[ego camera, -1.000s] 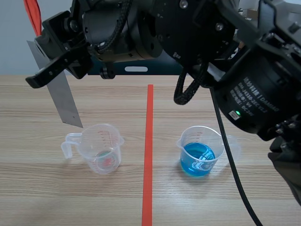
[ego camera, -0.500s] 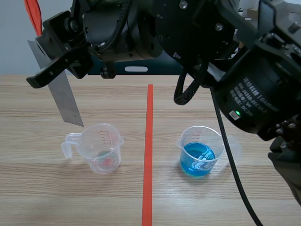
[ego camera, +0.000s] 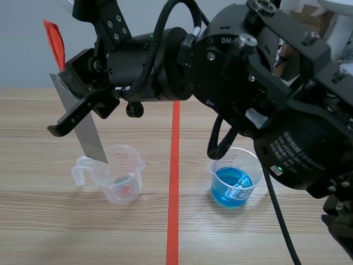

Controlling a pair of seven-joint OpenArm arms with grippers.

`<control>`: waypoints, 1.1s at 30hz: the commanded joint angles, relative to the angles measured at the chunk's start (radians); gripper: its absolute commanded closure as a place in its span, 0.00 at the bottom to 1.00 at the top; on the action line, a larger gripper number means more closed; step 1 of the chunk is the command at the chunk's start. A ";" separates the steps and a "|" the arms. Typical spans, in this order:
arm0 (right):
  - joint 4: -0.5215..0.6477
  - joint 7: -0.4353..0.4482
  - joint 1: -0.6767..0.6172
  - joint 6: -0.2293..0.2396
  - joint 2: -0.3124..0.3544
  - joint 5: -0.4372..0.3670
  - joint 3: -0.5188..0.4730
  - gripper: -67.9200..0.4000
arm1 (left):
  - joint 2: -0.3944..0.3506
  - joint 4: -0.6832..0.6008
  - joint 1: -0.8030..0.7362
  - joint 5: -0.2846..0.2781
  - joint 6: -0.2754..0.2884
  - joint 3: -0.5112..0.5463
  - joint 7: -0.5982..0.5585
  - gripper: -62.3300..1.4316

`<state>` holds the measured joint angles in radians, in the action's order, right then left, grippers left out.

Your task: Do the redox reaction experiment. put the plate into the left beaker

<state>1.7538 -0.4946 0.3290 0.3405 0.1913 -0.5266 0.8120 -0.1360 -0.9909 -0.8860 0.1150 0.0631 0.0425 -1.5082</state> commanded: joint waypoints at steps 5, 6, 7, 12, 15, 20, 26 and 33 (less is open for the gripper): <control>-0.034 0.062 0.024 -0.003 0.011 0.003 -0.006 0.98 | 0.002 -0.014 -0.008 0.002 0.002 0.003 -0.046 0.00; -0.046 0.070 0.022 -0.003 0.011 0.003 -0.006 0.98 | 0.002 -0.014 -0.008 0.002 0.002 0.003 -0.046 0.00; -0.058 0.077 0.020 -0.003 0.011 0.004 -0.006 0.98 | 0.002 -0.014 -0.008 0.002 0.002 0.003 -0.046 0.00; -0.127 0.111 0.020 -0.003 0.011 0.006 -0.006 0.98 | 0.002 -0.014 -0.008 0.002 0.002 0.003 -0.046 0.00; -0.165 0.142 0.020 0.011 0.011 0.012 -0.006 0.98 | 0.002 -0.014 -0.008 0.002 0.002 0.003 -0.046 0.00; -0.247 0.217 0.020 0.029 0.011 0.022 -0.006 0.98 | 0.002 -0.014 -0.008 0.002 0.002 0.003 -0.046 0.00; -0.353 0.315 0.020 0.075 0.010 0.030 -0.006 0.98 | 0.002 -0.014 -0.008 0.002 0.002 0.003 -0.046 0.00; -0.438 0.394 0.020 0.103 0.010 0.059 -0.005 0.98 | 0.002 -0.014 -0.008 0.002 0.002 0.003 -0.046 0.00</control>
<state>1.2984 -0.1184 0.3321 0.4450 0.2077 -0.4644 0.8116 -0.1360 -0.9909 -0.8860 0.1154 0.0631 0.0425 -1.5082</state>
